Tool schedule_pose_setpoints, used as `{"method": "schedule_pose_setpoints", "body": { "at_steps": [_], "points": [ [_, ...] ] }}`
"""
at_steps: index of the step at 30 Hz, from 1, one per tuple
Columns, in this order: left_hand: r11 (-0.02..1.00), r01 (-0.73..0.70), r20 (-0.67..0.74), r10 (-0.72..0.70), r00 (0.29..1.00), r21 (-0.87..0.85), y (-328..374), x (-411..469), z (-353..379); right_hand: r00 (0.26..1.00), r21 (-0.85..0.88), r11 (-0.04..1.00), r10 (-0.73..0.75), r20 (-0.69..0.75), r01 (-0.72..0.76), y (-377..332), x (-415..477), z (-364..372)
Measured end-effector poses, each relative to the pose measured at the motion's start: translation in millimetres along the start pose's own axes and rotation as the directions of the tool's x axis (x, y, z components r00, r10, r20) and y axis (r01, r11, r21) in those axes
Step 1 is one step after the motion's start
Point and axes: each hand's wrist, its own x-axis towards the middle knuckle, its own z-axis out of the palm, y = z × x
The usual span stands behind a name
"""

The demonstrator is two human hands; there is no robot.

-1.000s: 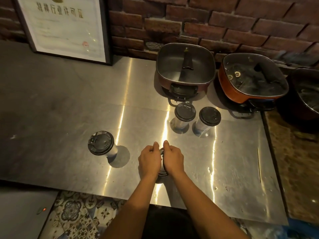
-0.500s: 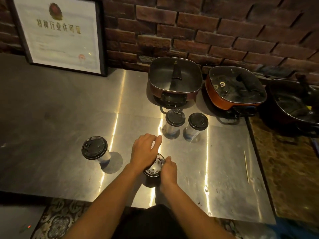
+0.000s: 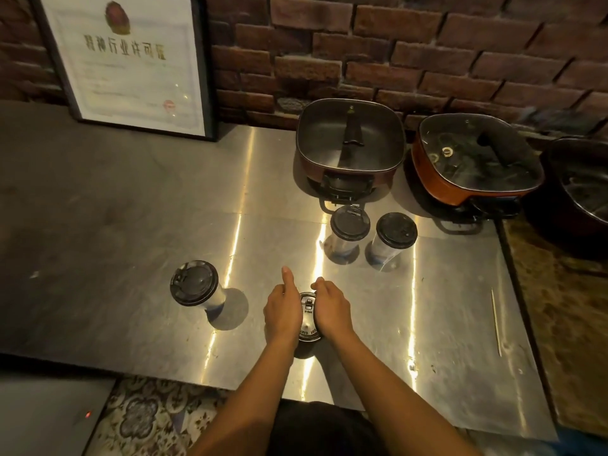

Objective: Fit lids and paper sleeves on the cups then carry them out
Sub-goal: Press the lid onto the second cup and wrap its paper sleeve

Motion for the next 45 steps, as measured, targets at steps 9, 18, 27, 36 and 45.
{"method": "schedule_pose_setpoints", "body": {
  "at_steps": [9, 18, 27, 36, 45],
  "points": [
    [0.992, -0.112, -0.051, 0.109, 0.993, -0.052, 12.2, -4.2, -5.8, 0.994, 0.224, 0.97, 0.103, -0.028, -0.094, 10.1, 2.3, 6.7],
    [0.862, -0.507, 0.053, 0.507, 0.86, -0.014, 29.7, 11.3, -14.2, 0.977, 0.402, 0.896, 0.214, -0.015, -0.19, 28.5, -20.1, 9.5],
    [0.918, -0.244, -0.046, 0.241, 0.969, -0.312, 0.6, 1.7, -42.1, 0.782, -0.714, 0.432, -0.565, 0.262, 0.551, 14.9, -25.6, 9.0],
    [0.933, -0.139, -0.031, 0.136, 0.99, -0.333, -23.3, -6.8, -57.5, 0.771, -0.82, 0.189, -0.502, 0.392, 0.54, 18.6, -12.9, 11.2],
    [0.947, -0.101, 0.059, 0.125, 0.99, -0.305, -25.8, -6.6, -67.5, 0.873, -0.559, 0.691, -0.468, 0.136, 0.458, -3.4, 8.2, -16.7]
  ]
}}
